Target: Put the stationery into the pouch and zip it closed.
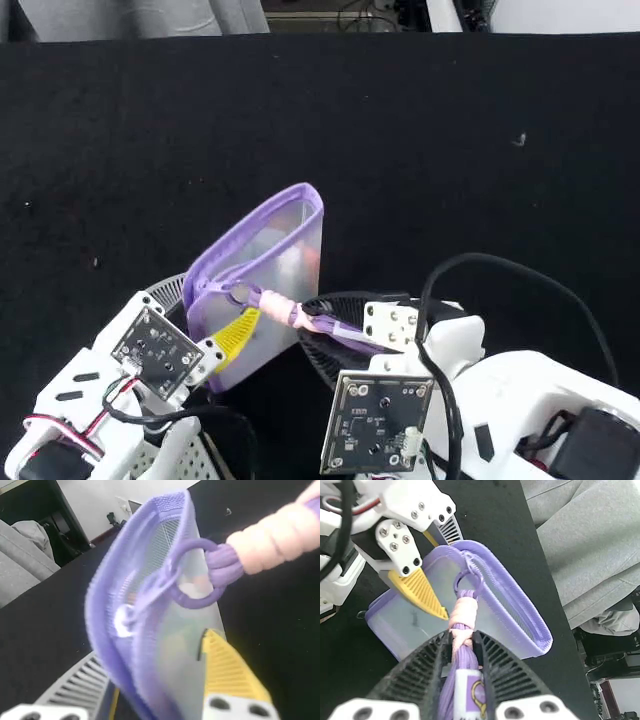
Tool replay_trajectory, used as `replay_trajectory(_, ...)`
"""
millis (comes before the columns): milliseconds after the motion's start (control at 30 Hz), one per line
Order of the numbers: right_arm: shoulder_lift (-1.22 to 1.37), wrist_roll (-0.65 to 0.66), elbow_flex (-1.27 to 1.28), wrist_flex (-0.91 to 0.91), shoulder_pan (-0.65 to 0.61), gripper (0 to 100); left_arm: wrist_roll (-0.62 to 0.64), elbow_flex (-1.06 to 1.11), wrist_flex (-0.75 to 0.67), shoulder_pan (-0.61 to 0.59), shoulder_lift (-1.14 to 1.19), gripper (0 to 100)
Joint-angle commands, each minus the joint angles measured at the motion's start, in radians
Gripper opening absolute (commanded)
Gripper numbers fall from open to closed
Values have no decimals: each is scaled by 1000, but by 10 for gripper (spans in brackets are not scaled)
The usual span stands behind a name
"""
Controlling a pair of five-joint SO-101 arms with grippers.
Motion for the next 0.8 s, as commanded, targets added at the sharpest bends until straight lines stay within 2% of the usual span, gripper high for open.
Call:
replay_trajectory(0,-8,8,1,29,-8,12,81,-1,-31,-2,3,116)
replay_trajectory(100,-10,5,-7,28,-8,12,94,1,-29,-2,3,23)
replay_trajectory(167,-10,0,-8,26,-8,11,94,-1,-28,-2,3,50)
replay_trajectory(433,-36,-49,-127,21,-8,11,78,-47,-71,-2,3,27)
replay_trajectory(600,-50,-51,-165,20,-8,11,-28,-99,-146,-1,3,29)
replay_trajectory(767,-50,-51,-157,20,-8,11,-52,-50,-219,-1,3,29)
